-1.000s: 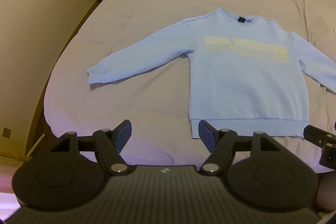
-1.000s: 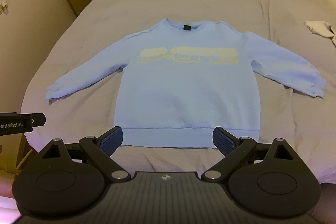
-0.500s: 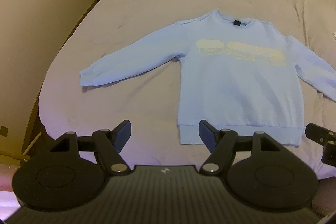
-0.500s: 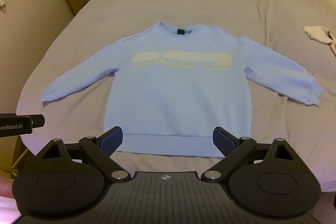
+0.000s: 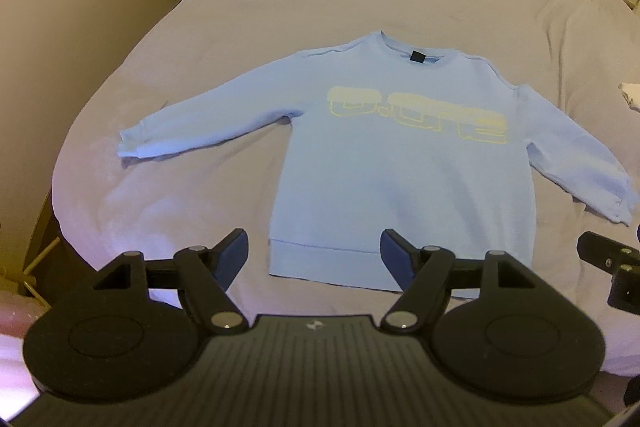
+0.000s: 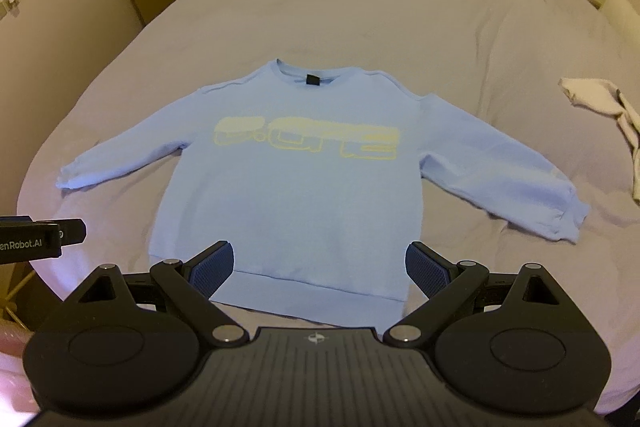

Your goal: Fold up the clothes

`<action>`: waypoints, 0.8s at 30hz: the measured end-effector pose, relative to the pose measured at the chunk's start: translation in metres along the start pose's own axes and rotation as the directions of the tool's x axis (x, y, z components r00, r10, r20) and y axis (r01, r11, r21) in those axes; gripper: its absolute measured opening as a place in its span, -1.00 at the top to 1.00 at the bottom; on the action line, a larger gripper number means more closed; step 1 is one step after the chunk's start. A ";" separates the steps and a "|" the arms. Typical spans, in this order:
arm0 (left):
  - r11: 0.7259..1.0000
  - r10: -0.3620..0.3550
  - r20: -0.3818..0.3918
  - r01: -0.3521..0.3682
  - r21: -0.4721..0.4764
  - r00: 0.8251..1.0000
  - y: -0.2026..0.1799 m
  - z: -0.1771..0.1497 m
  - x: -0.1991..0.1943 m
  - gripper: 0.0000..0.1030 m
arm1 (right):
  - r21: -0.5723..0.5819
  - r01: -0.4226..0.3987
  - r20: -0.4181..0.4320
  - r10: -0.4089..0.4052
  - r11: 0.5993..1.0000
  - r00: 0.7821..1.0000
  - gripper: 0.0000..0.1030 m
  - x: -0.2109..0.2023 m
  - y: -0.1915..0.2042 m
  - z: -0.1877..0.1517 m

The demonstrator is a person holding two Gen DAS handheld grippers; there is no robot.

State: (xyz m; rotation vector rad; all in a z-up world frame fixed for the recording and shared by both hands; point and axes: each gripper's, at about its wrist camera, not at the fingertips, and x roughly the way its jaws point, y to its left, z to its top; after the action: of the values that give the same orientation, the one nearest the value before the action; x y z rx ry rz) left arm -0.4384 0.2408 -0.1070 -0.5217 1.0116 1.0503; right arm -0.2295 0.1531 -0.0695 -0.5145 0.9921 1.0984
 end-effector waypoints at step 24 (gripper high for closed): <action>1.000 -0.002 -0.060 0.003 0.022 0.998 0.026 0.076 0.074 -0.44 | -0.021 -0.010 -0.108 0.008 1.000 0.994 -0.85 0.071 0.010 0.076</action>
State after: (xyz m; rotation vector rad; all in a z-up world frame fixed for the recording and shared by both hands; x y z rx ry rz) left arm -0.4194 0.3449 -0.1336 -0.5390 1.0744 1.0255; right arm -0.2000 0.2508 -0.0922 -0.5921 1.0790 1.0993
